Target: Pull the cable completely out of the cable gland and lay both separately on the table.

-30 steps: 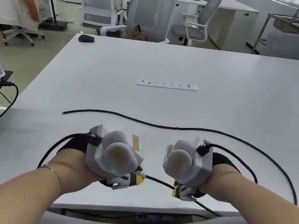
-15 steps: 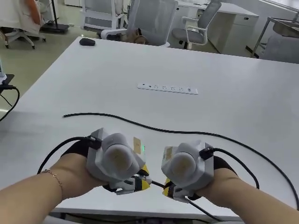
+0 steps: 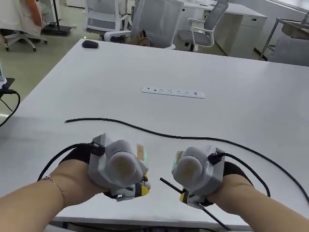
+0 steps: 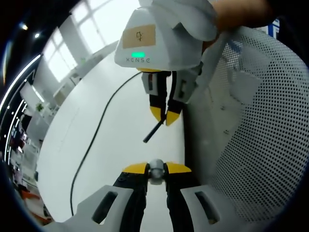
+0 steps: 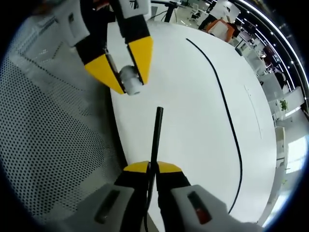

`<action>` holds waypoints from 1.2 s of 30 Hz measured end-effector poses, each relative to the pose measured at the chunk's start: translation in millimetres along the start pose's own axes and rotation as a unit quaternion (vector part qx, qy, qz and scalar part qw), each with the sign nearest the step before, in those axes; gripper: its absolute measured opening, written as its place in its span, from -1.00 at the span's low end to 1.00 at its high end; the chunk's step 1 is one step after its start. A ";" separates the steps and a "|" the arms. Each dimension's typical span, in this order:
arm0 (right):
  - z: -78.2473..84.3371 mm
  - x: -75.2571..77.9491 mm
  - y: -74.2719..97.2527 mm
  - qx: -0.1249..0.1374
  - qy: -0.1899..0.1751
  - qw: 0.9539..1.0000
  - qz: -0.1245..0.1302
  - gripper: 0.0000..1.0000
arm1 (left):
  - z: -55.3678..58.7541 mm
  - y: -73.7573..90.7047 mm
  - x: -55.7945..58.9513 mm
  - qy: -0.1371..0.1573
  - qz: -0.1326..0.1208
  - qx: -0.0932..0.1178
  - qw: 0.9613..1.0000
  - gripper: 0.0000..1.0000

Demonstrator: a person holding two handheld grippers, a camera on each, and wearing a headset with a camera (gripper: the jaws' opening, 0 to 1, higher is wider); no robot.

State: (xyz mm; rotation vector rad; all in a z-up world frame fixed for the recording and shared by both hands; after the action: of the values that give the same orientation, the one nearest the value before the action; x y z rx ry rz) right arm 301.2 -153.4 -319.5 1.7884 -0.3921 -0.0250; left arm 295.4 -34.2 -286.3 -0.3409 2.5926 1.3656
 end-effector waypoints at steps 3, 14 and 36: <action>-0.1 -0.4 1.7 -0.004 0.009 1.000 0.012 -0.93 | 2.3 -1.7 1.5 -0.013 0.002 -0.012 1.000 -0.71; -34.3 61.4 16.3 0.050 -0.021 0.998 0.009 -0.91 | 9.8 0.6 -4.1 -0.025 -0.005 -0.030 0.999 -0.71; -13.0 139.2 70.3 0.124 -0.132 0.975 0.126 -0.44 | -4.1 17.2 -26.9 0.084 0.006 0.067 0.994 -0.71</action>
State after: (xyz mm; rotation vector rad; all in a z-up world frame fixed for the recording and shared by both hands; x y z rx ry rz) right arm 417.7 -193.6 -223.1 1.9730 -0.8425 -0.0361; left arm 315.9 -25.1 -263.2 -0.4365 2.8094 1.2067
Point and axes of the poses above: the centre of the closed fingertips' face, and the gripper's own axes: y roughly backward along the fingers, x roughly to its right, z roughly out of its underside, the point moved 6 cm from there along y, roughly backward along the fingers, and after that the axes turned 3 degrees about -x, right-handed, at the moved point
